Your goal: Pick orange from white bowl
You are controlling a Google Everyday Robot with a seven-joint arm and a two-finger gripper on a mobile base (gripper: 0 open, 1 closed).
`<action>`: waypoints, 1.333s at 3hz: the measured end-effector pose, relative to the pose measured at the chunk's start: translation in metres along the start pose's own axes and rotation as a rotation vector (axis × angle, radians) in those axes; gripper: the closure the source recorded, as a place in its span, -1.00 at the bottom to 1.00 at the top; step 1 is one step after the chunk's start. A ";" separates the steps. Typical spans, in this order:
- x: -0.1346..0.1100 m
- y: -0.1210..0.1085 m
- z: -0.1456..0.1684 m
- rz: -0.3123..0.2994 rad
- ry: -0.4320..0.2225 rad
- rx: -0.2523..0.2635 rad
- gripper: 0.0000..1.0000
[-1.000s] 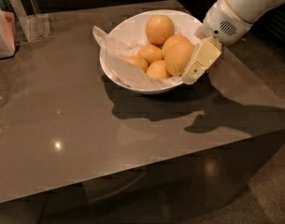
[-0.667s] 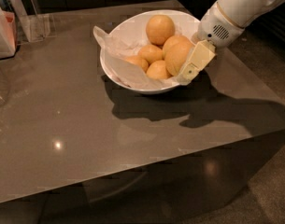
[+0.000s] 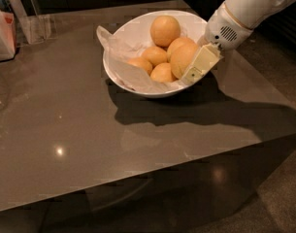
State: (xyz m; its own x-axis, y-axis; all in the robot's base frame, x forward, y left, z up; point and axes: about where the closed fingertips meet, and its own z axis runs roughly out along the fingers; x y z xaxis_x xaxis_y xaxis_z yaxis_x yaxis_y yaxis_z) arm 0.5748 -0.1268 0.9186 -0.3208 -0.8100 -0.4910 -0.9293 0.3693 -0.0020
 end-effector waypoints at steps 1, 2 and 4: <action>0.000 -0.001 -0.003 0.000 0.000 0.000 -0.20; -0.002 0.000 0.003 0.002 0.009 -0.009 0.04; -0.006 0.000 0.009 0.004 0.018 -0.020 0.96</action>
Offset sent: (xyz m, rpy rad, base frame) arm 0.0094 0.0188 -0.0214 -0.0289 0.0654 0.0144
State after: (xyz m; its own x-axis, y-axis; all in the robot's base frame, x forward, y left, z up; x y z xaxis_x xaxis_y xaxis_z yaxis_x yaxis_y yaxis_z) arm 0.5784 -0.1179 0.9132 -0.3273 -0.8168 -0.4751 -0.9316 0.3632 0.0175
